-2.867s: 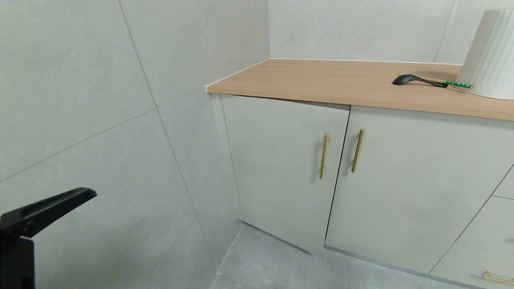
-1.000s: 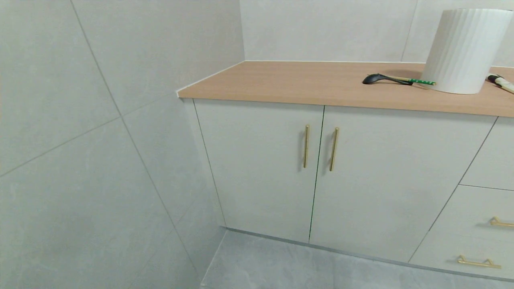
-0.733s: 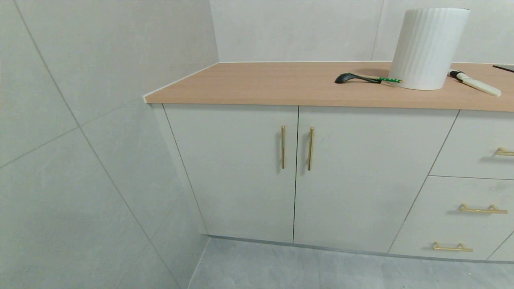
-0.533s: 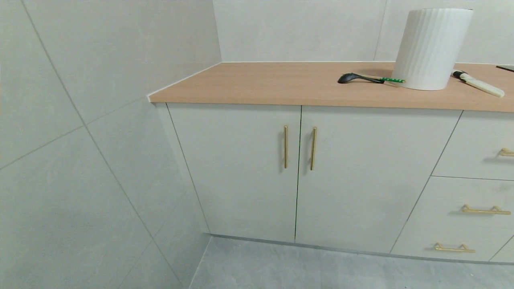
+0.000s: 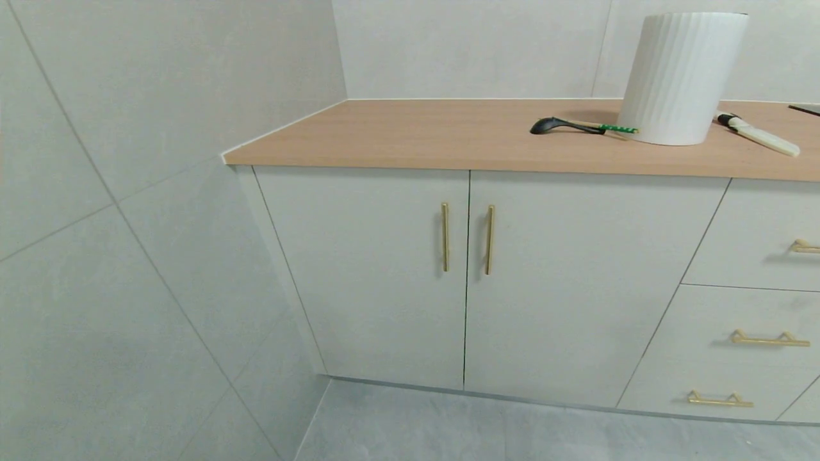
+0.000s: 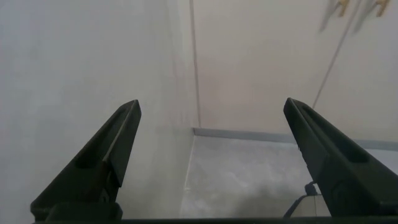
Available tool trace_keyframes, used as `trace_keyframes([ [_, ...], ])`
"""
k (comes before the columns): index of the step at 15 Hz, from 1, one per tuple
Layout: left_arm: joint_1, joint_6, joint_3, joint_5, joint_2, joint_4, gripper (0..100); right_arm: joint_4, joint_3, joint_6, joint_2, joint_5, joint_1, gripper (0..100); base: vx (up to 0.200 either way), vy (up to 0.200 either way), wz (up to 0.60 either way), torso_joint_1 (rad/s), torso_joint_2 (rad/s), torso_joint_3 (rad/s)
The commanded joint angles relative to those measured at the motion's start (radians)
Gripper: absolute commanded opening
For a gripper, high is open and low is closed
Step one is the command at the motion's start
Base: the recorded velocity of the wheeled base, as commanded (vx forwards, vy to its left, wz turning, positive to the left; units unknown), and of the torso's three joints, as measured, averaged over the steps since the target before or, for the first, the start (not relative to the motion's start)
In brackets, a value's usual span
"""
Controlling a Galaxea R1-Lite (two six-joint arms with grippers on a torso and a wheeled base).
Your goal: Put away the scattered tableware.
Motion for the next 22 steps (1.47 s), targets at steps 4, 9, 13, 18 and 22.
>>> trace_keyframes([
  [4,0.000,0.000,0.000,0.000,0.002,0.001,100,0.000,0.000,-0.005,0.000,0.002,0.000,100,0.000,0.000,0.00,0.000,0.00,0.000],
  [9,0.000,0.023,0.000,0.002,0.002,0.002,100,0.001,0.000,-0.006,0.002,0.002,0.000,100,0.000,0.000,0.00,0.029,-0.04,-0.005],
  [13,0.000,0.024,0.000,0.003,0.002,0.001,100,0.001,0.000,-0.006,0.002,0.002,0.000,100,0.000,0.000,0.00,0.224,-0.10,-0.113],
  [18,0.000,0.023,0.000,0.011,0.002,0.001,100,0.001,0.000,-0.005,0.000,0.002,0.002,100,0.000,0.000,0.00,0.219,-0.59,-0.209],
  [22,0.000,0.023,0.000,0.011,0.002,0.001,100,0.001,0.000,-0.005,0.000,0.002,0.000,100,0.000,0.000,0.00,0.182,-0.50,-0.215],
])
